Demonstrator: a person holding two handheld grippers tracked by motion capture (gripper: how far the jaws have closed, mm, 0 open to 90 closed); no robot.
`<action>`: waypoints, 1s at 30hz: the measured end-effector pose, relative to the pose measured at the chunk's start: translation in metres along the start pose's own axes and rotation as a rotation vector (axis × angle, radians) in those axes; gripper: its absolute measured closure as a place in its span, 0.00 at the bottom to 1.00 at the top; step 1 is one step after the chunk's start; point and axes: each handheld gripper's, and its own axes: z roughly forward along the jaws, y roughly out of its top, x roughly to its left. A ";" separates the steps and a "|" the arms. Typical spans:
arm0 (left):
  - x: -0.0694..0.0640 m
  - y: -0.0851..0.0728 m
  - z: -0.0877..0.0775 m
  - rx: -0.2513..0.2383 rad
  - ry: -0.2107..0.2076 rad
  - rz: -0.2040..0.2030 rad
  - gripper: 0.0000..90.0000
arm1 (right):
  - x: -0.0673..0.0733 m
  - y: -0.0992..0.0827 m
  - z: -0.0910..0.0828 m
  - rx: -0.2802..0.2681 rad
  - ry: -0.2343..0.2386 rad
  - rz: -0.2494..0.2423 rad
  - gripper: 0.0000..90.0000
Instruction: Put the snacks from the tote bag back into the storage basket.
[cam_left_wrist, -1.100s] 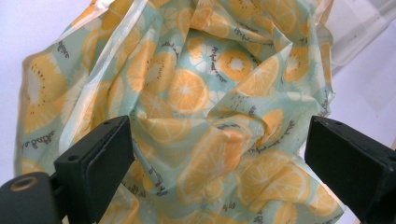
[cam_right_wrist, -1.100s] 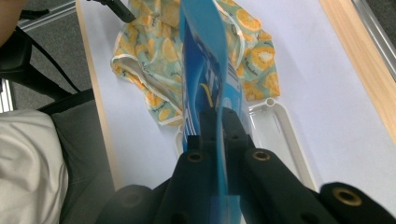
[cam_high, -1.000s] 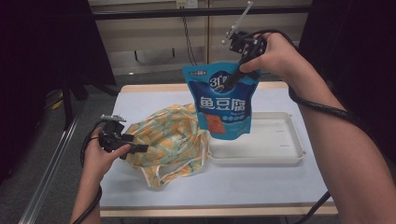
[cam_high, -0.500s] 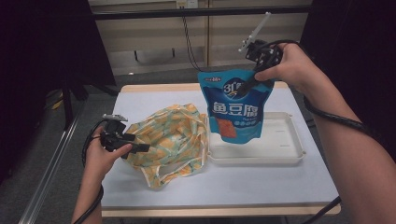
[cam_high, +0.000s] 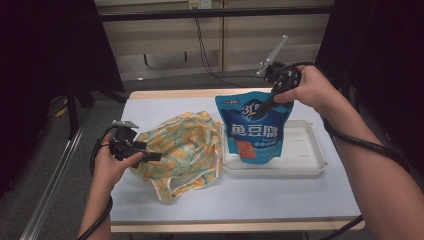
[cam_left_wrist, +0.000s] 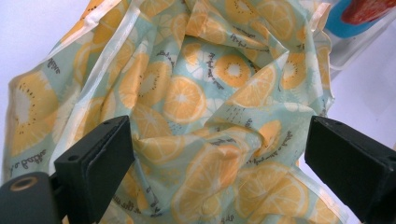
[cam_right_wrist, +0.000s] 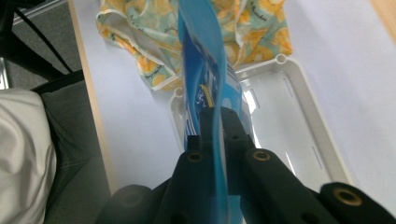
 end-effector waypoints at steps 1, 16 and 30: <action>0.000 0.000 0.000 0.000 0.001 0.001 0.09 | 0.000 0.000 0.003 0.001 0.001 -0.001 1.00; 0.001 -0.001 0.001 0.009 0.003 0.000 0.09 | -0.010 -0.013 0.033 -0.028 0.037 -0.022 1.00; 0.000 -0.001 0.001 0.012 0.005 0.004 0.09 | -0.010 -0.043 0.015 0.001 -0.037 0.069 0.58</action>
